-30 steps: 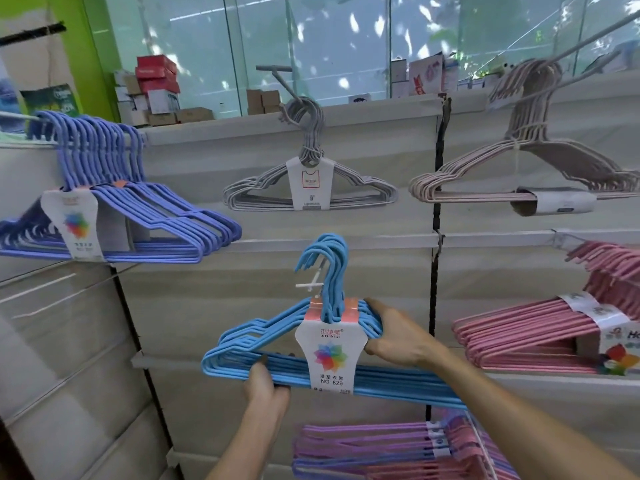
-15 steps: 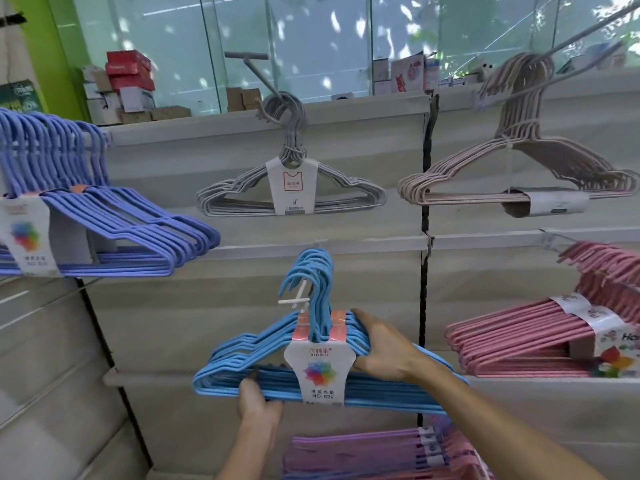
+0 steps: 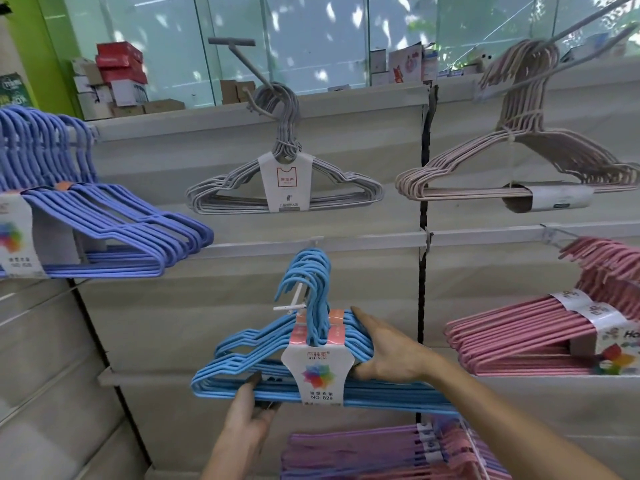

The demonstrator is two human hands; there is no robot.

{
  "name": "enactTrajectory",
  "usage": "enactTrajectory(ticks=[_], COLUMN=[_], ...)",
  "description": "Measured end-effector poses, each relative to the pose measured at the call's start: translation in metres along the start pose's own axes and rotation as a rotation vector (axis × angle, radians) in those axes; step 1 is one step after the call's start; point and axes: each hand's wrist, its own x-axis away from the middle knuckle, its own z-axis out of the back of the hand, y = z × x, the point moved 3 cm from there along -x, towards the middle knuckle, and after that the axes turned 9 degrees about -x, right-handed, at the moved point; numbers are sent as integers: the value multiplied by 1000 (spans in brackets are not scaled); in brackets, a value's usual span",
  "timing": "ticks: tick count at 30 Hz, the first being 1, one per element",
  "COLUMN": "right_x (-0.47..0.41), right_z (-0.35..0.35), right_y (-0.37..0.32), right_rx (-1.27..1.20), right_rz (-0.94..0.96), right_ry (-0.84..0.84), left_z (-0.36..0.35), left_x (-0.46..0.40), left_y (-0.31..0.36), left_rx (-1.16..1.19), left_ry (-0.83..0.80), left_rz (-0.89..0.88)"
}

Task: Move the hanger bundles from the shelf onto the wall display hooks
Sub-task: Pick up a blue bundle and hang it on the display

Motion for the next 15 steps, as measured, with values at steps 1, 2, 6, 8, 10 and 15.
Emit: enactTrajectory(ticks=[1, 2, 6, 8, 10, 15], right_x=[2, 4, 12, 16, 21, 39], right_z=[1, 2, 7, 8, 10, 9], right_y=[1, 1, 2, 1, 0, -5], right_rx=[2, 3, -8, -5, 12, 81], right_rz=[14, 30, 72, 104, 141, 201], right_ry=[5, 11, 38, 78, 142, 328], left_z=[5, 10, 28, 32, 33, 35], left_x=[3, 5, 18, 27, 36, 55], left_y=[1, 2, 7, 12, 16, 22], left_rx=[-28, -60, -251, -345, -473, -962], left_ry=[-15, -32, -117, -157, -171, -141], left_rz=[21, 42, 73, 55, 15, -266])
